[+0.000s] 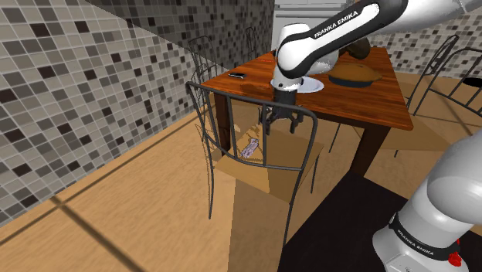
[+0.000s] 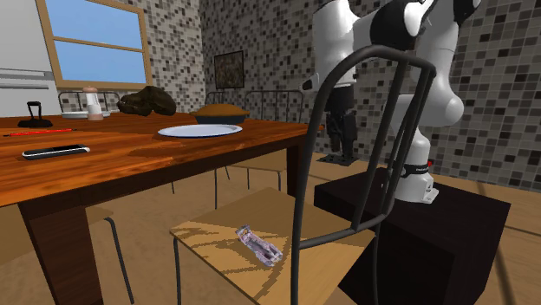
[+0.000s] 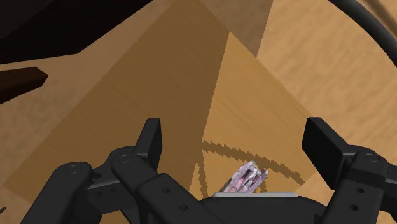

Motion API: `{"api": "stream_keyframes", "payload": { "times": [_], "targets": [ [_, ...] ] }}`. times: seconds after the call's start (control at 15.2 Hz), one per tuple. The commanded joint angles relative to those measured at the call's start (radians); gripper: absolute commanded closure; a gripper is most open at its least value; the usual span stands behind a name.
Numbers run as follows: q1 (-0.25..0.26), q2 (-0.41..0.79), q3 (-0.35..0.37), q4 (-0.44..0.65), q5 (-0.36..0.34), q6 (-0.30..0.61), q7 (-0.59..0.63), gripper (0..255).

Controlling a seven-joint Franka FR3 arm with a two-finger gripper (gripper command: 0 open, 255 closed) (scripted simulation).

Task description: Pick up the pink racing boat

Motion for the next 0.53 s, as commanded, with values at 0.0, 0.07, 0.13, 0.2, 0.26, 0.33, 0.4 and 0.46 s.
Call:
{"api": "stream_keyframes", "payload": {
  "times": [0.0,0.07,0.13,0.2,0.26,0.33,0.4,0.46],
  "targets": [
    [-0.005,0.08,0.005,0.032,0.008,0.056,0.05,0],
    [-0.008,0.119,0.005,0.052,0.011,0.078,0.072,0],
    [-0.01,0.158,0.004,0.072,0.014,0.099,0.094,0],
    [-0.012,0.196,0.003,0.094,0.016,0.12,0.115,0],
    [-0.013,0.234,0.001,0.116,0.019,0.139,0.136,0],
    [-0.015,0.272,-0.001,0.139,0.021,0.157,0.157,0],
    [-0.016,0.31,-0.004,0.164,0.024,0.174,0.177,0],
    [-0.017,0.347,-0.008,0.189,0.027,0.19,0.196,0]
  ]
}}
